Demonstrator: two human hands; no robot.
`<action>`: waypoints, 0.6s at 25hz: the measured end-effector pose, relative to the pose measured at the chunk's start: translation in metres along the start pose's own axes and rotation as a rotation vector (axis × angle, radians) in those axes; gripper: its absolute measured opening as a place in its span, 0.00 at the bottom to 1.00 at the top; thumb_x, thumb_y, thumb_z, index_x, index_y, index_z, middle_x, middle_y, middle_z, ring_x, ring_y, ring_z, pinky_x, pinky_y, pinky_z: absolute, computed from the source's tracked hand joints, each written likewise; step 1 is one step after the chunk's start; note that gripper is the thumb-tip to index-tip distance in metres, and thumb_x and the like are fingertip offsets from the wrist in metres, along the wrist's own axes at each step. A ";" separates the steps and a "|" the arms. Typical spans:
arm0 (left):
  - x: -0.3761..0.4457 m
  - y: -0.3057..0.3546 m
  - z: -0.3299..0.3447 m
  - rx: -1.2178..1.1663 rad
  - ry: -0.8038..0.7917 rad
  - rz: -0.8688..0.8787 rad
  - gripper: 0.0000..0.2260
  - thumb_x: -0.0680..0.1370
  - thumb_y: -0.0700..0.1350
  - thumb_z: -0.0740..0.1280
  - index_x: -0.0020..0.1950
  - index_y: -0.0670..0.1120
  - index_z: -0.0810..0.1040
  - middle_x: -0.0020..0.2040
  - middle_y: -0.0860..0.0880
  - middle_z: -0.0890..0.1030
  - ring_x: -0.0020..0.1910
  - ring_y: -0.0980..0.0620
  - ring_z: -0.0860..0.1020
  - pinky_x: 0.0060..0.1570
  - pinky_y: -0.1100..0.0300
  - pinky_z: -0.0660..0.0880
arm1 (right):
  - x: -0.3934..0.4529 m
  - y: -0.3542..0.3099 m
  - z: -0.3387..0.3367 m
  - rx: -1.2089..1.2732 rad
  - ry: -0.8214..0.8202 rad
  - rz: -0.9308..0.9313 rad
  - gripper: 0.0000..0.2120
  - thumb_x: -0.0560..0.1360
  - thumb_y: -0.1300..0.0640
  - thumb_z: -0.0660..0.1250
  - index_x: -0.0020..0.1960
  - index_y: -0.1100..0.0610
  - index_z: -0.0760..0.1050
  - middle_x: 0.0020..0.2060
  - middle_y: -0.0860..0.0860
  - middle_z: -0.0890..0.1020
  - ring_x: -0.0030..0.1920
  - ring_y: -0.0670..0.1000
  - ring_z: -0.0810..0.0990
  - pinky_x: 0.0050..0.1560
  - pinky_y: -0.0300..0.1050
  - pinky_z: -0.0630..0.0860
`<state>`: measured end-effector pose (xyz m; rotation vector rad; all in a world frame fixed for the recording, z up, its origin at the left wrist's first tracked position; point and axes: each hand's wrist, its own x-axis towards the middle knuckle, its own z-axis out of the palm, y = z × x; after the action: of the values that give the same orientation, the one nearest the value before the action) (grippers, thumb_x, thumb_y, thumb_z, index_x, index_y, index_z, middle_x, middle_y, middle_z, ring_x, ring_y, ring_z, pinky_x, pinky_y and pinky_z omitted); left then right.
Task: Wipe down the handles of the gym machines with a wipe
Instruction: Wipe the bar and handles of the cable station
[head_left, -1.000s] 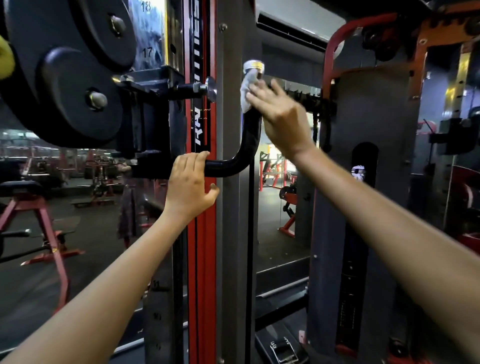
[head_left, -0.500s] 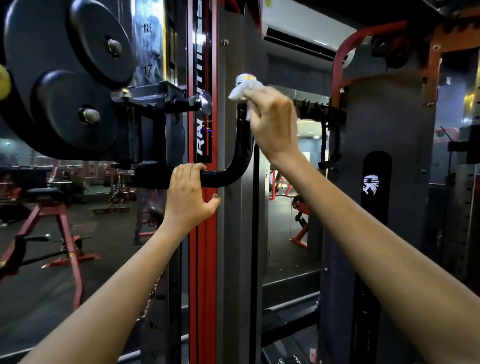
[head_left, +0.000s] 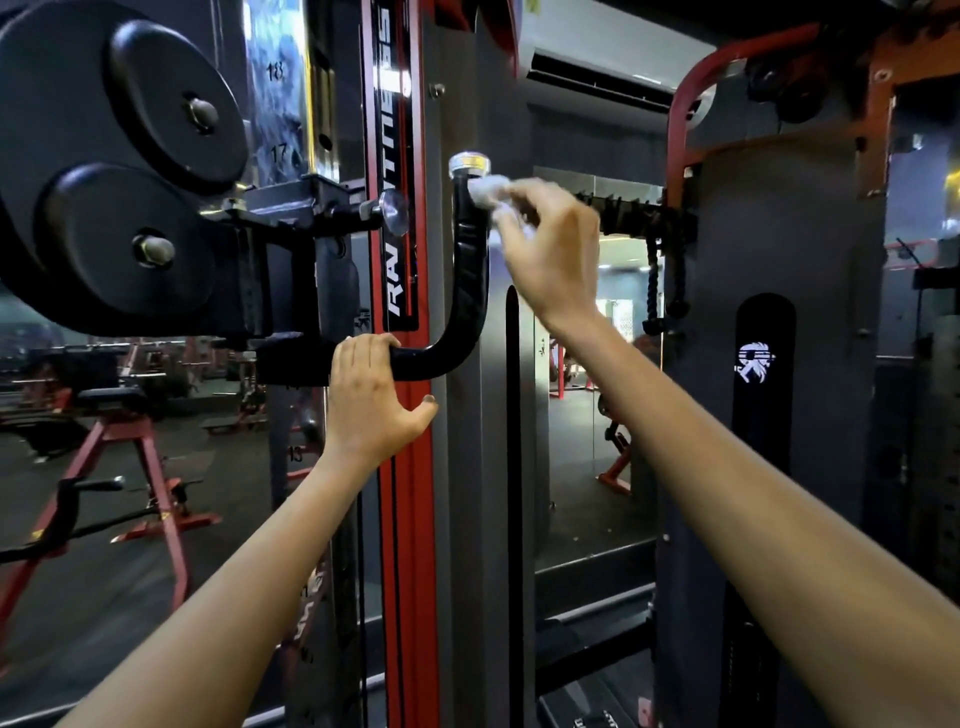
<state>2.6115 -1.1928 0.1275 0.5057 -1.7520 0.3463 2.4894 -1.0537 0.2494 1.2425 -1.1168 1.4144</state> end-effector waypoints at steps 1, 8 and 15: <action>0.000 -0.001 0.000 0.003 -0.002 -0.001 0.29 0.65 0.59 0.62 0.55 0.38 0.73 0.50 0.42 0.75 0.53 0.42 0.73 0.66 0.47 0.65 | 0.014 -0.001 0.003 -0.024 -0.002 0.023 0.06 0.70 0.60 0.67 0.46 0.57 0.80 0.39 0.53 0.83 0.39 0.52 0.79 0.38 0.43 0.72; 0.000 -0.002 -0.001 0.051 -0.051 0.015 0.30 0.63 0.57 0.67 0.56 0.38 0.72 0.50 0.42 0.74 0.53 0.41 0.72 0.64 0.48 0.65 | -0.026 0.017 0.019 0.116 -0.070 -0.024 0.02 0.71 0.66 0.65 0.40 0.63 0.74 0.35 0.56 0.74 0.35 0.47 0.69 0.33 0.36 0.63; 0.000 -0.004 -0.001 0.047 -0.057 0.038 0.29 0.62 0.54 0.67 0.57 0.37 0.71 0.51 0.41 0.73 0.53 0.41 0.71 0.64 0.47 0.65 | -0.037 0.008 0.011 0.093 0.021 -0.131 0.06 0.70 0.67 0.68 0.46 0.61 0.81 0.35 0.56 0.76 0.35 0.50 0.74 0.31 0.37 0.70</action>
<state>2.6143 -1.1963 0.1276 0.5213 -1.8137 0.4043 2.4858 -1.0689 0.2131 1.3387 -0.9470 1.3898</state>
